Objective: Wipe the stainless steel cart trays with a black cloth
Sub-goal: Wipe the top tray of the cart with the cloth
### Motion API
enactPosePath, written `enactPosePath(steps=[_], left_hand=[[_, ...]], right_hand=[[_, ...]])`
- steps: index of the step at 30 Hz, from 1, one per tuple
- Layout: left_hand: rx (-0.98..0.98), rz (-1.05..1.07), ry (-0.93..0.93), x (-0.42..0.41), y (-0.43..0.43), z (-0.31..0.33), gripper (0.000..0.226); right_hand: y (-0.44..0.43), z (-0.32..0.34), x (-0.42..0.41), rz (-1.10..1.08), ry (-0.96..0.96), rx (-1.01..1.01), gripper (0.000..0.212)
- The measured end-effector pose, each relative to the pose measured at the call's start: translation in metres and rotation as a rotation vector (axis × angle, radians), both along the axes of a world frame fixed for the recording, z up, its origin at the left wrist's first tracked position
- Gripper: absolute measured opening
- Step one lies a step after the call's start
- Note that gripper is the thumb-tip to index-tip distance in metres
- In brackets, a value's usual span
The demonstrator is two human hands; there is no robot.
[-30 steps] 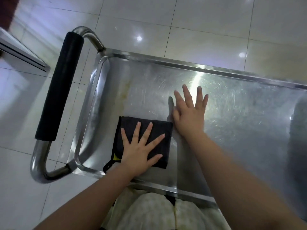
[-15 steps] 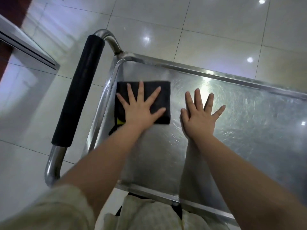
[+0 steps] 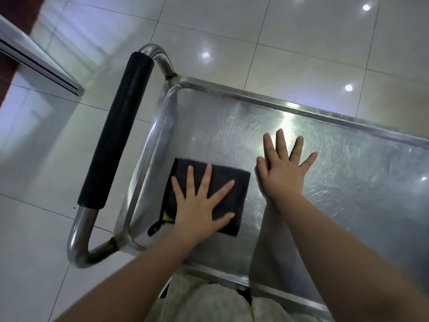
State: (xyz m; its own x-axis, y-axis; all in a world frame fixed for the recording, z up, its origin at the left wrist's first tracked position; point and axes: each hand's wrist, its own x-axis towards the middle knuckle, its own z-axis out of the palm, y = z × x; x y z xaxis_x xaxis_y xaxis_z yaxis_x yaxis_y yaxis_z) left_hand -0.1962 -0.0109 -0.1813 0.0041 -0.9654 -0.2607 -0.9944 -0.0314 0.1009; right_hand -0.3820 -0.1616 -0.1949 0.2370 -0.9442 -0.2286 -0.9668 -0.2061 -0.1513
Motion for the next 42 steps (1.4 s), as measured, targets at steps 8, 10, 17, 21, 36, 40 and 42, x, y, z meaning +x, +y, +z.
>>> enactPosePath(steps=[8,10,17,21,36,40,42], left_hand=[[0.047,0.235,-0.067,0.067,-0.093,0.001,0.079],[0.065,0.188,-0.086,0.086,-0.139,0.003,0.08],[0.061,0.019,-0.056,0.081,-0.14,0.006,0.08],[0.042,-0.022,-0.029,0.047,-0.041,0.004,0.081],[0.036,0.107,-0.037,0.04,-0.134,0.003,0.081],[0.026,0.08,-0.043,0.036,-0.196,0.004,0.082],[0.011,0.078,-0.041,0.033,-0.198,0.004,0.081]], right_hand=[[-0.001,-0.001,0.0,-0.001,0.038,0.005,0.059],[-0.001,-0.002,0.0,-0.003,0.04,-0.005,0.059],[-0.001,-0.004,-0.001,-0.006,0.039,-0.013,0.059],[-0.001,-0.002,0.0,-0.002,0.032,-0.002,0.059],[0.0,-0.002,0.0,0.001,0.05,-0.011,0.059],[-0.001,-0.001,0.001,-0.01,0.08,-0.01,0.06],[-0.003,0.0,0.0,-0.011,0.08,0.001,0.06]])
